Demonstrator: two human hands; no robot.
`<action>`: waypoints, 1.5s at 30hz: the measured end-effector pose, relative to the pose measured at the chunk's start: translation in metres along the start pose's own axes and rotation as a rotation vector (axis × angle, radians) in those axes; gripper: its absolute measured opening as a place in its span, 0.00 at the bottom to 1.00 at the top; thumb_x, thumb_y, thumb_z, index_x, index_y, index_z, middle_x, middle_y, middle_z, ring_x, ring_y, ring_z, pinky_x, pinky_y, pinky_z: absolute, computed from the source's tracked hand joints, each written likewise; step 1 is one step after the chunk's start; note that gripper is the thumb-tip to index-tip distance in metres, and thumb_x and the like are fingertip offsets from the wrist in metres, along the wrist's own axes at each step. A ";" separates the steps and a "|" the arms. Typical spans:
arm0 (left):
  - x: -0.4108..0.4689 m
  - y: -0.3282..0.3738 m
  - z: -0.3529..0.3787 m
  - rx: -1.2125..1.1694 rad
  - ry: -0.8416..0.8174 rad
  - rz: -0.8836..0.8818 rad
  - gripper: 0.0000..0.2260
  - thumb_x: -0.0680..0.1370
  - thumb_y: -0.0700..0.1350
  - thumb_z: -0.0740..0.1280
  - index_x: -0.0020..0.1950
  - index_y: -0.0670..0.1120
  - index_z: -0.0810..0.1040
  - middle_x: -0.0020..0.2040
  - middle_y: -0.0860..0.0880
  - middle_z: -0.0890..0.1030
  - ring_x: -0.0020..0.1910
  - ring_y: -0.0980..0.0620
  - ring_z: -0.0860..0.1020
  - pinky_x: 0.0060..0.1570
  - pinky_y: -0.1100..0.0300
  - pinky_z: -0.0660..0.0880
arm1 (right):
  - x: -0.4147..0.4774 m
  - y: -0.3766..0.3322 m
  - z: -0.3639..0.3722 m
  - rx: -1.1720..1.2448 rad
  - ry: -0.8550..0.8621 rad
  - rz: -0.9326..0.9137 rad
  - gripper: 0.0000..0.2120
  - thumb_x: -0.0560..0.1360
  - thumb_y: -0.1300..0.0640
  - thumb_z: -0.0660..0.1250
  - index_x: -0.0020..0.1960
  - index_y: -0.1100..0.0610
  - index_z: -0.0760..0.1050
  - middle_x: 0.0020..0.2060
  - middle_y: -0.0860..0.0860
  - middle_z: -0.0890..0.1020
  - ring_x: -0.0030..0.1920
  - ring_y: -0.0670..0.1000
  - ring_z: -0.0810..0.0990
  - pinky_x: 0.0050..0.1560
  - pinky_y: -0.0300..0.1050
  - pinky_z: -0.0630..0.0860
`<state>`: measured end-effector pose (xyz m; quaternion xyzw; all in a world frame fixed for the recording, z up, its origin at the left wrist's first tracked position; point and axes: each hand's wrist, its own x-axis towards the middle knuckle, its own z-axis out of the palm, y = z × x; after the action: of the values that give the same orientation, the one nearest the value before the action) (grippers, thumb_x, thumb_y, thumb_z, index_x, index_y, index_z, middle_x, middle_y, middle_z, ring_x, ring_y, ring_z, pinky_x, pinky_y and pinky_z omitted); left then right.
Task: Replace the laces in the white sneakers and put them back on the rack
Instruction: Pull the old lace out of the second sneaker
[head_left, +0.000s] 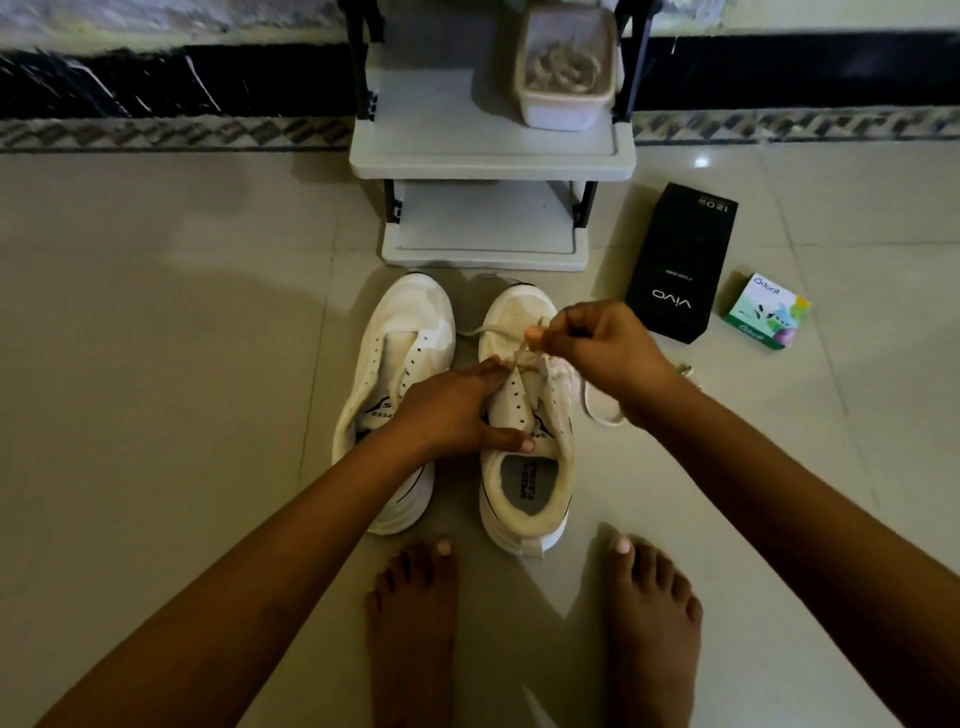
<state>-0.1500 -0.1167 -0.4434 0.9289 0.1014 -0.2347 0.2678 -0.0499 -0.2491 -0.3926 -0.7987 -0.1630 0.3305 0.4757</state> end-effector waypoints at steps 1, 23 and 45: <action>0.000 0.000 0.000 0.004 0.002 0.000 0.44 0.69 0.65 0.69 0.77 0.52 0.52 0.77 0.51 0.59 0.72 0.49 0.64 0.66 0.53 0.67 | -0.001 -0.003 -0.002 0.109 0.002 0.003 0.06 0.74 0.57 0.69 0.38 0.57 0.78 0.38 0.50 0.81 0.45 0.48 0.80 0.44 0.37 0.74; 0.000 -0.001 0.003 -0.013 0.025 0.008 0.41 0.68 0.66 0.69 0.76 0.55 0.56 0.74 0.52 0.64 0.68 0.49 0.69 0.61 0.54 0.71 | 0.003 -0.005 -0.001 -0.268 -0.160 -0.074 0.03 0.74 0.55 0.69 0.43 0.55 0.79 0.39 0.45 0.77 0.41 0.42 0.75 0.43 0.35 0.72; 0.001 -0.001 0.002 0.053 -0.005 -0.012 0.43 0.69 0.67 0.66 0.77 0.53 0.51 0.78 0.53 0.55 0.74 0.51 0.60 0.67 0.55 0.64 | 0.009 -0.024 -0.011 -0.190 -0.059 0.026 0.05 0.74 0.59 0.69 0.47 0.60 0.81 0.47 0.55 0.83 0.49 0.52 0.80 0.51 0.45 0.75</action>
<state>-0.1501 -0.1170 -0.4456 0.9344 0.1000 -0.2412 0.2422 -0.0350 -0.2389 -0.3712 -0.8323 -0.1971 0.3431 0.3883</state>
